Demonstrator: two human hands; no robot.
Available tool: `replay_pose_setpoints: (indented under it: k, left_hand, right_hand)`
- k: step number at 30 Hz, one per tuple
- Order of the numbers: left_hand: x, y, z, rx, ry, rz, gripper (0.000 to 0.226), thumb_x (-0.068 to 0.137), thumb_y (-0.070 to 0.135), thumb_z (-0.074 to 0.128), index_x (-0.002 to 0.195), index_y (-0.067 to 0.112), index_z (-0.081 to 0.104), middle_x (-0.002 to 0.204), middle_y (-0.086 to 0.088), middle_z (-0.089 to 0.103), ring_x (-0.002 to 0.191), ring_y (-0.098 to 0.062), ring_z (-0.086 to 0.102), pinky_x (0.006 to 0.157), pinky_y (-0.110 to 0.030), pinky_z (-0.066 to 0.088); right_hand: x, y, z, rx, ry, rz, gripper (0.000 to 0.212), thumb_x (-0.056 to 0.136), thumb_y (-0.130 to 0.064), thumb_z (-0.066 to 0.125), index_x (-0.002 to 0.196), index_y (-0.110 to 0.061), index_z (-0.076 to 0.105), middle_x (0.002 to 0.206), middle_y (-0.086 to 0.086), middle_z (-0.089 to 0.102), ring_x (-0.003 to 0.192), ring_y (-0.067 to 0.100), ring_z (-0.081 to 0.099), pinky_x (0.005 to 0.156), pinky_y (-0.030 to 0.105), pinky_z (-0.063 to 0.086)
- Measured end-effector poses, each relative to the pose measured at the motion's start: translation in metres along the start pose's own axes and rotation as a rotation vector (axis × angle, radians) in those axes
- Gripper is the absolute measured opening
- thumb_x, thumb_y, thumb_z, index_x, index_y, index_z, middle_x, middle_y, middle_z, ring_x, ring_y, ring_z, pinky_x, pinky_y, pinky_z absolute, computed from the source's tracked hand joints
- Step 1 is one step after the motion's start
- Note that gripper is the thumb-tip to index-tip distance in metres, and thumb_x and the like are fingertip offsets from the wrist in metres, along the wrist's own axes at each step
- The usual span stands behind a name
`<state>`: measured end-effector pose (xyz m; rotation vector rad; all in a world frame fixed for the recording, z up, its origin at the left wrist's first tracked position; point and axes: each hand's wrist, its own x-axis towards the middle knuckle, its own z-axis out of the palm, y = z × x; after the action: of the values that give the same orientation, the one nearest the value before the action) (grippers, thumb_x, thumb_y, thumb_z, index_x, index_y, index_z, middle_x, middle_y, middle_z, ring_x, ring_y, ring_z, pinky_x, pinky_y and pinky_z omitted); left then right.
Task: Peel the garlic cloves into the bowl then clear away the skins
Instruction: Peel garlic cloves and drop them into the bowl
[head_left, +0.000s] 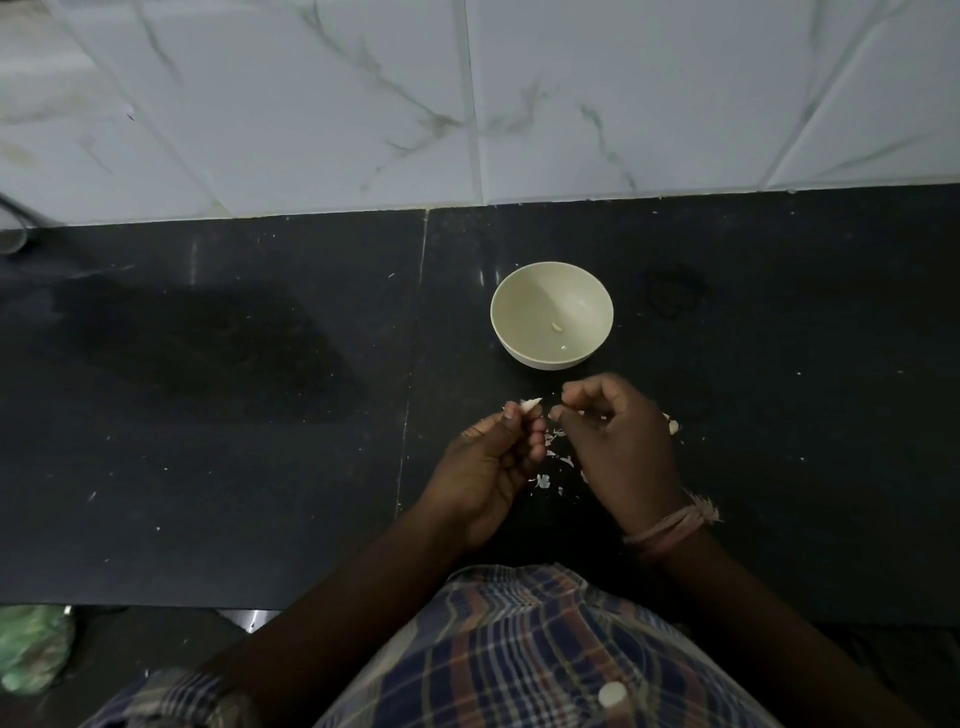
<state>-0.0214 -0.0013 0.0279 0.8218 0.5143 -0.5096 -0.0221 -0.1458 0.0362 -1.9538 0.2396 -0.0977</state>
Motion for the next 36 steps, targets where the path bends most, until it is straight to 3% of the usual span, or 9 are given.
replay_pose_setpoints:
  k: [4, 8, 12, 16, 19, 26, 31, 36]
  left_hand:
    - [0.001, -0.002, -0.003, 0.085, 0.006, 0.055, 0.028, 0.092, 0.024, 0.060, 0.105, 0.002, 0.072, 0.087, -0.007, 0.072, 0.074, -0.009, 0.067, 0.067, -0.019, 0.057]
    - [0.001, -0.001, -0.006, 0.161, 0.026, 0.146, 0.021, 0.094, 0.018, 0.059, 0.102, 0.003, 0.072, 0.092, -0.010, 0.075, 0.078, -0.012, 0.068, 0.070, -0.022, 0.058]
    - [0.000, 0.001, -0.005, 0.125, 0.006, 0.197, 0.019, 0.097, 0.011, 0.055, 0.106, 0.004, 0.071, 0.093, -0.011, 0.075, 0.079, -0.011, 0.069, 0.073, -0.022, 0.059]
    - [-0.003, 0.001, -0.004, 0.105, -0.012, 0.204, 0.023, 0.095, -0.003, 0.056, 0.102, 0.009, 0.074, 0.093, -0.009, 0.076, 0.080, -0.012, 0.072, 0.072, -0.022, 0.059]
    - [-0.005, 0.000, -0.001, 0.114, -0.002, 0.231, 0.019, 0.090, -0.001, 0.062, 0.097, 0.010, 0.077, 0.095, -0.009, 0.077, 0.083, -0.014, 0.072, 0.070, -0.023, 0.058]
    - [-0.011, 0.000, 0.002, 0.214, 0.037, 0.319, 0.019, 0.088, 0.007, 0.071, 0.106, 0.008, 0.076, 0.097, -0.015, 0.077, 0.086, -0.021, 0.073, 0.074, -0.031, 0.058]
    - [-0.012, 0.001, 0.001, 0.260, 0.049, 0.391, 0.016, 0.090, 0.009, 0.073, 0.105, 0.008, 0.077, 0.102, -0.021, 0.076, 0.098, -0.029, 0.073, 0.091, -0.042, 0.057]
    - [-0.016, 0.000, 0.001, 0.376, 0.054, 0.426, 0.017, 0.092, 0.007, 0.071, 0.108, 0.004, 0.076, 0.102, -0.018, 0.077, 0.101, -0.037, 0.073, 0.093, -0.048, 0.058]
  right_hand:
    - [0.001, -0.004, 0.000, 0.011, -0.092, -0.122, 0.026, 0.091, -0.002, 0.067, 0.112, -0.016, 0.075, 0.108, -0.009, 0.072, 0.101, 0.000, 0.066, 0.088, 0.014, 0.050]
    - [-0.002, 0.001, 0.000, -0.046, -0.094, -0.202, 0.017, 0.091, -0.004, 0.070, 0.104, -0.013, 0.076, 0.100, -0.009, 0.071, 0.098, 0.004, 0.066, 0.087, 0.019, 0.052]
    - [-0.003, 0.001, -0.001, 0.010, -0.084, -0.176, 0.010, 0.092, -0.009, 0.071, 0.099, -0.015, 0.075, 0.095, -0.009, 0.071, 0.093, 0.008, 0.068, 0.084, 0.029, 0.056]
    - [-0.005, -0.005, 0.003, 0.159, -0.118, -0.011, 0.008, 0.092, -0.014, 0.071, 0.098, -0.016, 0.077, 0.091, -0.005, 0.076, 0.086, 0.010, 0.072, 0.079, 0.034, 0.060]
    - [-0.008, -0.006, 0.005, 0.162, -0.120, 0.030, 0.009, 0.094, -0.016, 0.070, 0.099, -0.017, 0.077, 0.089, -0.005, 0.076, 0.083, 0.008, 0.072, 0.076, 0.032, 0.060]
    - [-0.010, -0.003, 0.006, 0.014, -0.093, -0.039, 0.009, 0.094, -0.019, 0.070, 0.099, -0.017, 0.076, 0.091, -0.008, 0.074, 0.086, 0.002, 0.069, 0.080, 0.029, 0.057]
    - [-0.011, -0.009, 0.003, -0.048, -0.026, -0.167, 0.013, 0.094, -0.012, 0.067, 0.101, -0.017, 0.076, 0.095, -0.009, 0.071, 0.092, 0.002, 0.067, 0.082, 0.025, 0.055]
    - [-0.012, -0.015, 0.001, -0.021, -0.006, -0.176, 0.010, 0.090, -0.013, 0.072, 0.097, -0.016, 0.078, 0.090, -0.011, 0.073, 0.086, 0.002, 0.069, 0.079, 0.020, 0.055]
